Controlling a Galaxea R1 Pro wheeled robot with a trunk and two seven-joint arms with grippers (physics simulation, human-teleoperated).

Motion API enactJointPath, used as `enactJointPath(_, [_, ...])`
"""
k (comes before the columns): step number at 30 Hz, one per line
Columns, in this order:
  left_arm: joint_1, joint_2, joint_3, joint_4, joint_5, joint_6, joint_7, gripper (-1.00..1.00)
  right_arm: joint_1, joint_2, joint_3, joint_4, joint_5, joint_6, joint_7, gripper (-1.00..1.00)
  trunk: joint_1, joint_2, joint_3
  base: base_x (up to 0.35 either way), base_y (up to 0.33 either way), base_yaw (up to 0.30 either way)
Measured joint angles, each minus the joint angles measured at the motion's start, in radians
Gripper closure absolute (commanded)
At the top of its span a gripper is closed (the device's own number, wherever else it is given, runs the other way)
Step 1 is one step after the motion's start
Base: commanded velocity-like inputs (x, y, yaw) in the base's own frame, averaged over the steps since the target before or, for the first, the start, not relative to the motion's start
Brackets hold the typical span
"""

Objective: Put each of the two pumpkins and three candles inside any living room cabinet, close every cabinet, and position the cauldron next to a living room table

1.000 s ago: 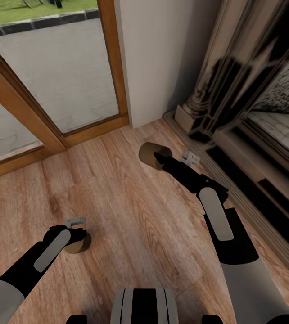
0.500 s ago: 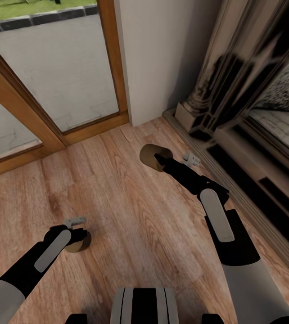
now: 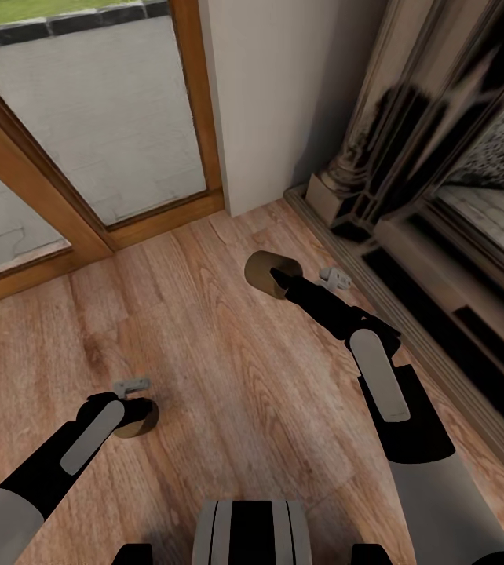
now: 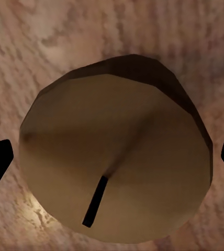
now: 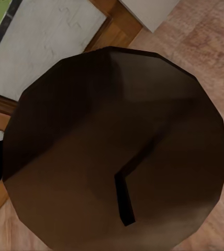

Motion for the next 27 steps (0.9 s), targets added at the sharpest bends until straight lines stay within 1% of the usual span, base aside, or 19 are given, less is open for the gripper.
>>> enactJointPath(8, [0.0,0.0,0.0,0.0,0.0,0.0,0.0,-1.0,0.0,0.0,-0.001,0.0,0.0,0.0,0.0,1.0,0.0,0.0,0.0,0.0,0.0,0.0])
enactJointPath(11, [0.0,0.0,0.0,0.0,-0.002,0.001,0.0,-1.0,0.0,0.0,0.0,0.0,0.001,0.001,0.0,1.0,0.001,-0.001,-0.011,0.0,0.0,0.0])
enactJointPath(12, [0.0,0.0,0.0,0.0,0.0,0.0,0.0,-1.0,0.0,0.0,0.0,0.0,0.0,0.0,0.0,1.0,0.001,-0.001,-0.012,0.0,0.0,0.0])
enactJointPath(13, [0.0,0.0,0.001,0.0,-0.009,0.005,0.001,-1.0,0.0,0.0,0.0,0.0,0.0,0.0,0.0,1.0,0.001,-0.001,-0.012,0.0,0.0,0.0])
enactJointPath(19, [0.0,0.001,0.0,0.0,-0.008,0.005,0.001,-1.0,0.007,0.0,0.0,0.0,0.0,0.0,0.0,1.0,0.001,-0.001,-0.012,0.0,0.0,0.0])
enactJointPath(21, [-0.001,0.001,0.001,0.0,-0.036,0.02,0.01,-1.0,0.008,0.001,0.0,0.0,0.001,0.0,0.0,1.0,0.002,-0.001,-0.019,0.0,0.0,0.0])
enactJointPath(22, [-0.001,0.001,0.002,0.0,-0.032,0.019,0.027,-1.0,0.008,0.001,0.001,0.0,0.001,0.001,0.0,1.0,0.002,-0.001,-0.023,0.0,0.0,0.0])
enactJointPath(27, [-0.001,0.003,0.002,0.001,-0.032,0.019,0.024,-1.0,0.009,0.001,0.002,0.0,0.0,0.0,0.0,1.0,0.002,-0.001,-0.023,0.0,0.0,0.0])
